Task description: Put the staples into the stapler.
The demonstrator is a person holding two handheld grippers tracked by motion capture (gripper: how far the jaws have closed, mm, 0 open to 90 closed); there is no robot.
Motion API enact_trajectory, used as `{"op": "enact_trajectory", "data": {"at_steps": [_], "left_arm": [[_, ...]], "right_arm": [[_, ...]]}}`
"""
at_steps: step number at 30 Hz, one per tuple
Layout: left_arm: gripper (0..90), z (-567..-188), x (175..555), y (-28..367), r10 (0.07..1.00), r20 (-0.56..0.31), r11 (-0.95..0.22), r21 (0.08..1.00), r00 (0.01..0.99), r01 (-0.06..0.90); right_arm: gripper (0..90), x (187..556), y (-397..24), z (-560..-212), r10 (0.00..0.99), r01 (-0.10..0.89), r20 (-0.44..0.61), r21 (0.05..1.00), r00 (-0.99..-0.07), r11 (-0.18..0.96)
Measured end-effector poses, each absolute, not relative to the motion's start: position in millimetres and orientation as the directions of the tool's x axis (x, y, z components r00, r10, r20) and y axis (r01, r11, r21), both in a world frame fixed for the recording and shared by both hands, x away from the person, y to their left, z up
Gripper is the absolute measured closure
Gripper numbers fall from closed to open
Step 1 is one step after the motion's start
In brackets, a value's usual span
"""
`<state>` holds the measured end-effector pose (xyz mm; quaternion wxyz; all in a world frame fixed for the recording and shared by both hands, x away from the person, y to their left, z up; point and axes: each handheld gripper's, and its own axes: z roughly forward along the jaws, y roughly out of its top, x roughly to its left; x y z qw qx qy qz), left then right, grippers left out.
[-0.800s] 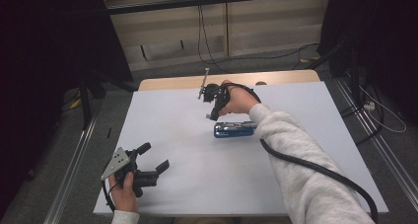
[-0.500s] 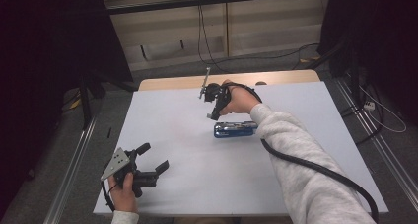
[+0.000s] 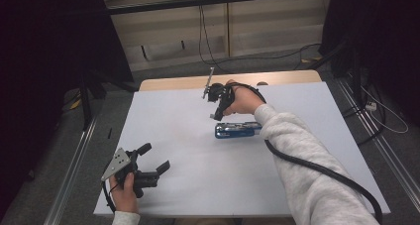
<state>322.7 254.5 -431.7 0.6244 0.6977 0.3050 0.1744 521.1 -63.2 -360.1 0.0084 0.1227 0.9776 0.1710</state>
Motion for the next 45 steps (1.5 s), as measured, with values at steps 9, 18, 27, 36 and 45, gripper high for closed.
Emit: {"op": "enact_trajectory", "data": {"at_steps": [9, 18, 27, 36, 45], "left_arm": [[1.3, -431.7, 322.7, 254.4, 0.642, -0.137, -0.036, 0.977, 0.754, 0.208], [1.2, -431.6, 322.7, 254.5, 0.641, -0.133, -0.040, 0.978, 0.756, 0.207], [1.3, -431.4, 322.4, 254.2, 0.644, -0.133, -0.039, 0.978, 0.753, 0.207], [1.3, -431.4, 322.5, 254.0, 0.644, -0.131, -0.043, 0.977, 0.754, 0.207], [1.4, -431.6, 322.6, 253.6, 0.639, -0.137, -0.041, 0.977, 0.757, 0.211]], "right_arm": [[78.9, 520.6, -69.0, -358.7, 0.258, 0.253, 0.028, 0.330, -0.966, 0.910], [78.9, 519.3, -71.2, -360.1, 0.261, 0.256, 0.028, 0.327, -0.965, 0.910], [78.8, 518.3, -75.9, -361.0, 0.266, 0.262, 0.032, 0.329, -0.963, 0.907], [78.8, 517.5, -81.0, -362.1, 0.281, 0.276, 0.033, 0.339, -0.959, 0.900], [78.8, 516.4, -87.6, -363.5, 0.285, 0.282, 0.041, 0.337, -0.958, 0.898]]}}
